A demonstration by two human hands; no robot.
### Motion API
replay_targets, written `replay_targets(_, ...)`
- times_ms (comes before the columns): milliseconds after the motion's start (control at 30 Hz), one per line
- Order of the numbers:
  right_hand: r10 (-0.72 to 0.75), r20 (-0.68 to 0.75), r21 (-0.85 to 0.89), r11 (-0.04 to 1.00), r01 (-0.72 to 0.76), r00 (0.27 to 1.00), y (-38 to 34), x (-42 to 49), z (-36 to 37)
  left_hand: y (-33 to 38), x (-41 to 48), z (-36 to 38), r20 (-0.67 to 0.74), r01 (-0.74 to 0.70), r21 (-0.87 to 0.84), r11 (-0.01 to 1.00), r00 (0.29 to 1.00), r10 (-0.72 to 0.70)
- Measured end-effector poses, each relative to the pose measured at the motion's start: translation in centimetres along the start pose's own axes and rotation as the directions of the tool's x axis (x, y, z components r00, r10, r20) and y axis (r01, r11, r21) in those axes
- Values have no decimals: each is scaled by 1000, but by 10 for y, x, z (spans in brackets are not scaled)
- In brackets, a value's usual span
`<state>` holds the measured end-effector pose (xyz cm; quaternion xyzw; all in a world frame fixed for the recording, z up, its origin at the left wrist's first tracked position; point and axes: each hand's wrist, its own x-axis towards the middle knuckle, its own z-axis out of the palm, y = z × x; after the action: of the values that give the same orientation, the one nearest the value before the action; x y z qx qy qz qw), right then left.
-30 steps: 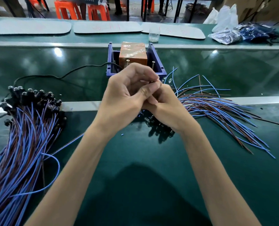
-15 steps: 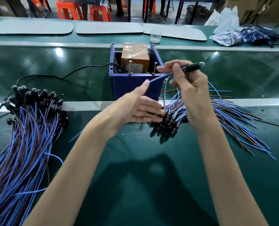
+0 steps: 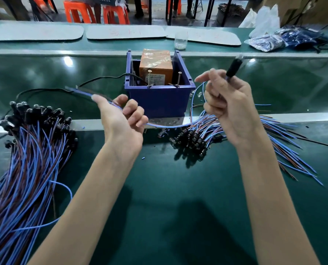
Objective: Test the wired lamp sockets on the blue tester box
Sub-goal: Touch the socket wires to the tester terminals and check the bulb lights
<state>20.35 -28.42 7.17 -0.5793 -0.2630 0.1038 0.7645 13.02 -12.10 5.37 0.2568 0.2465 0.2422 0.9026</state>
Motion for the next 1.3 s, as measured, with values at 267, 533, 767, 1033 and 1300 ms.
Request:
replay_targets(267, 208, -97, -223, 948, -225, 973, 8, 0, 6, -32, -14, 5, 332, -251, 650, 717, 943, 30)
replay_targets(533, 207, -12, -204, 957, -205, 978, 11, -2, 10, -50, -22, 2, 466, -418, 678, 605, 881, 86)
replay_targets(767, 214, -41, -209, 953, -218, 976, 16, 1, 9, -52, -17, -1, 436, -442, 688, 576, 886, 159)
replay_targets(1033, 171, -43, -294, 940, -176, 984, 19, 2, 7, -48, -13, -3, 439, -452, 660, 600, 880, 180)
replay_targets(1300, 120, -183, -118, 983, -143, 976, 14, 4, 5, -47, -7, -7, 446, -477, 726, 496, 875, 188)
